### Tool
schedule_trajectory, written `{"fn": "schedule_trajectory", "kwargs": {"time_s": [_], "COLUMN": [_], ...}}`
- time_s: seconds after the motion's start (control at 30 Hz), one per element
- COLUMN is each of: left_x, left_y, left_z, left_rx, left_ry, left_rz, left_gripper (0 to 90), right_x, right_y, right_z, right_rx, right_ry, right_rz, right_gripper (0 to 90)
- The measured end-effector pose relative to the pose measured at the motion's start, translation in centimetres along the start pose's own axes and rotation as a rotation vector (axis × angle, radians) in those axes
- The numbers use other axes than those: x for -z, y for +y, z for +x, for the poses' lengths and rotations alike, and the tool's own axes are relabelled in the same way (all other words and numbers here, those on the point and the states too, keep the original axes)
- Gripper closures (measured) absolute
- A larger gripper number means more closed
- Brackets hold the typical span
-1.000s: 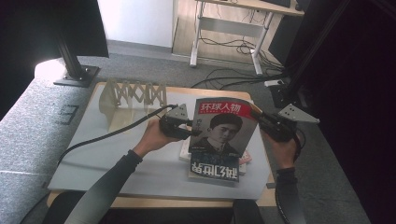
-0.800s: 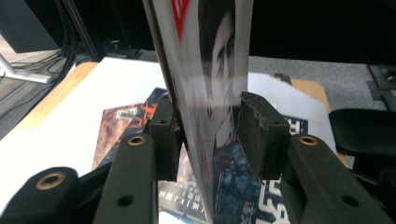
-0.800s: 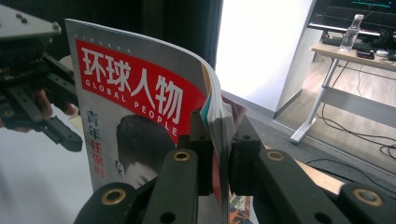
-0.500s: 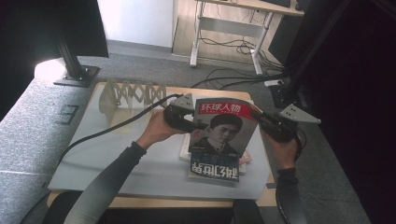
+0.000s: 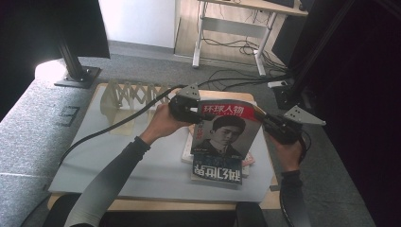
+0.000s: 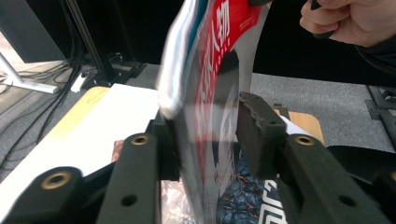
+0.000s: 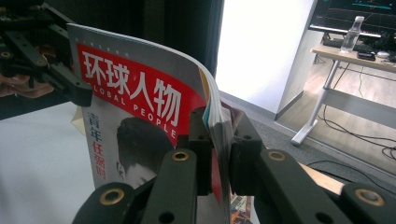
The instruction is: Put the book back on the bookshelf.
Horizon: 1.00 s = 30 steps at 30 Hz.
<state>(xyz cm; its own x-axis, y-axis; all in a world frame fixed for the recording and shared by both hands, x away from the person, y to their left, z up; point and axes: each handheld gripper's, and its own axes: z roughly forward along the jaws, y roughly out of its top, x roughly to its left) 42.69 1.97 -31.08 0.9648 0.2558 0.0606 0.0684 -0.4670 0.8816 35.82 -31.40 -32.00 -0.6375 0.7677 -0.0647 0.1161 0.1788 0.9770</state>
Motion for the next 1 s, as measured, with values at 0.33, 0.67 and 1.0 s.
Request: {"fn": "schedule_trajectory", "kwargs": {"time_s": [0.33,0.67,1.0], "left_x": [0.0,0.3,0.7], "left_y": [0.7,0.8,0.9], "left_z": [0.0,0.2,0.1], "left_rx": [-0.016,-0.002,0.007], "left_ry": [0.045,0.03,0.051], "left_rz": [0.009,0.03,0.058], "left_gripper": [80.6,85.3,85.7], "right_x": [0.0,0.4,0.3], "right_y": [-0.1,-1.5,-3.7], "right_z": [-0.2,-0.5,-1.0], "right_rx": [-0.002,-0.031,-0.091], "right_ry": [0.004,-0.013,-0.041], "right_rz": [0.008,0.025,0.059], "right_gripper": [78.4,68.5,53.5]}}
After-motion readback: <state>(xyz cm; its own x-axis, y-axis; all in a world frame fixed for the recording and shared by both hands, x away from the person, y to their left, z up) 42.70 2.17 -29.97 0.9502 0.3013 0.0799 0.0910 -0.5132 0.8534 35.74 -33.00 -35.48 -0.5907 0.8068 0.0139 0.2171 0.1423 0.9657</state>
